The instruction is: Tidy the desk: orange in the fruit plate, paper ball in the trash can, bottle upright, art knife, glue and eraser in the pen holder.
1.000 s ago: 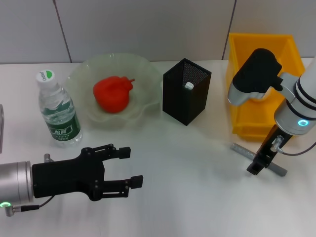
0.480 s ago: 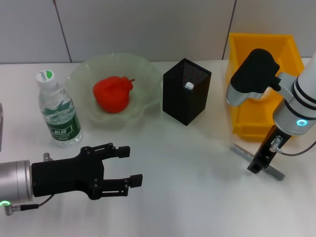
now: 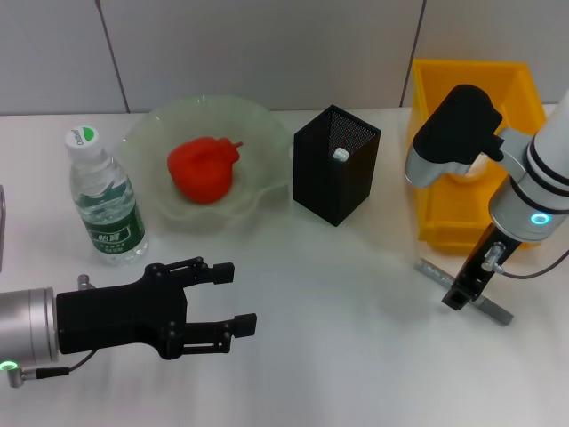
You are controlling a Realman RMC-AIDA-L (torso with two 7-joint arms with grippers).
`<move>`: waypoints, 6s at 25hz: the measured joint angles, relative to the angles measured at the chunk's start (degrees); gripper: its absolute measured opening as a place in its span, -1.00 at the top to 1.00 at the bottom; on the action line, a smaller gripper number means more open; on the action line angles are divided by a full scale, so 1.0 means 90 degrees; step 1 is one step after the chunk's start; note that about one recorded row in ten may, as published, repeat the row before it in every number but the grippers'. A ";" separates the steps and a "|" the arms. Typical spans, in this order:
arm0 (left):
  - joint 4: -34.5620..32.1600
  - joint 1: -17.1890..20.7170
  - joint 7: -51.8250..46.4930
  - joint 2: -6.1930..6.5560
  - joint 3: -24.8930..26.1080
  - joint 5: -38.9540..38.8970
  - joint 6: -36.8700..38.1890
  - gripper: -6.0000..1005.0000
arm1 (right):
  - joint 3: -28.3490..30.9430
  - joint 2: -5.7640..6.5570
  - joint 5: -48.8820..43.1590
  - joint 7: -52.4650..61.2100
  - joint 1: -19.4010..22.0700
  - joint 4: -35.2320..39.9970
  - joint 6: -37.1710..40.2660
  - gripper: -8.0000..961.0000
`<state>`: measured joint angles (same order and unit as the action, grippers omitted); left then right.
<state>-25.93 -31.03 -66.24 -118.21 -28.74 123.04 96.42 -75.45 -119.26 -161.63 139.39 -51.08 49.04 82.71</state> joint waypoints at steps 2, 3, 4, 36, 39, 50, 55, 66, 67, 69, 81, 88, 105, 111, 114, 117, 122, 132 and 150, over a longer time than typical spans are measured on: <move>0.0000 0.0000 -0.0003 0.0000 0.0000 0.0000 0.0000 -0.69 | 0.0003 0.0000 -0.0001 0.0054 -0.0010 -0.0015 -0.0005 0.14; 0.0000 0.0000 -0.0005 0.0000 0.0000 0.0000 0.0000 -0.69 | 0.0005 0.0000 -0.0005 0.0104 -0.0019 -0.0023 -0.0014 0.14; 0.0000 0.0000 -0.0005 0.0000 0.0000 0.0000 0.0000 -0.69 | 0.0006 0.0002 -0.0009 0.0141 -0.0023 -0.0028 -0.0026 0.14; -0.0156 0.0049 -0.0062 -0.0010 -0.0001 0.0000 0.0181 -0.69 | 0.0004 0.0000 -0.0040 0.0567 -0.0106 -0.0310 -0.0284 0.50; -0.0156 0.0040 -0.0062 -0.0010 0.0000 0.0000 0.0181 -0.69 | -0.0004 0.0000 -0.0042 0.0592 -0.0111 -0.0322 -0.0294 0.51; -0.0156 0.0011 -0.0062 -0.0010 0.0000 0.0000 0.0181 -0.69 | -0.0028 0.0020 -0.0066 0.0646 -0.0115 -0.0398 -0.0326 0.54; -0.0156 0.0010 -0.0067 -0.0010 0.0005 0.0000 0.0177 -0.69 | -0.0022 0.0020 -0.0069 0.0645 -0.0115 -0.0401 -0.0336 0.55; -0.0156 0.0000 -0.0072 -0.0010 0.0022 0.0001 0.0160 -0.69 | -0.0013 0.0008 0.0111 0.0336 -0.0089 -0.0241 -0.0285 0.70; -0.0156 0.0000 -0.0072 -0.0010 0.0022 0.0001 0.0160 -0.69 | -0.0013 0.0004 0.0207 0.0244 -0.0068 -0.0168 -0.0226 0.70; -0.0156 0.0000 -0.0072 -0.0010 0.0022 0.0001 0.0160 -0.69 | -0.0025 0.0001 0.0450 0.0037 -0.0003 0.0031 -0.0095 0.70; -0.0166 0.0017 -0.0072 0.0000 0.0044 0.0001 0.0172 -0.69 | 0.0163 0.0020 0.2727 -0.1827 0.1341 0.2181 0.0005 0.71; -0.0166 0.0000 -0.0070 0.0000 0.0046 0.0001 0.0205 -0.69 | 0.1224 0.0014 0.4832 -0.3515 0.1750 0.1844 -0.0391 0.71; -0.0077 0.0141 0.0445 -0.0026 0.0078 -0.0099 0.0232 -0.69 | 0.1790 0.0018 0.8517 -0.6758 0.1467 -0.1080 -0.2634 0.71; -0.0017 0.0184 0.0492 -0.0034 0.0082 -0.0202 0.0204 -0.69 | 0.1804 0.0020 0.8541 -0.6852 0.1316 -0.1368 -0.2993 0.71; 0.0000 0.0222 0.0522 -0.0032 0.0082 -0.0242 0.0200 -0.69 | 0.1806 0.0023 0.8548 -0.6885 0.1190 -0.1624 -0.3202 0.72; 0.0006 0.0253 0.0568 -0.0030 0.0080 -0.0257 0.0198 -0.69 | 0.1808 0.0010 0.8553 -0.6927 0.1044 -0.1910 -0.3374 0.72; 0.0068 0.0289 0.0632 -0.0029 0.0077 -0.0258 0.0205 -0.69 | 0.1786 -0.0005 0.8749 -0.7145 0.0972 -0.2160 -0.3460 0.72; 0.0069 0.0330 0.0690 -0.0022 0.0061 -0.0258 0.0282 -0.69 | 0.1755 -0.0010 0.9064 -0.7407 0.0678 -0.2642 -0.3762 0.71; 0.0079 0.0381 0.0743 -0.0029 0.0078 -0.0271 0.0352 -0.69 | 0.1722 -0.0019 0.9072 -0.7413 0.0506 -0.2814 -0.4064 0.65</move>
<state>-25.22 -27.59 -59.55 -118.47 -28.04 120.60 99.59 -59.95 -119.44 -79.98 72.68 -46.52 23.71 46.13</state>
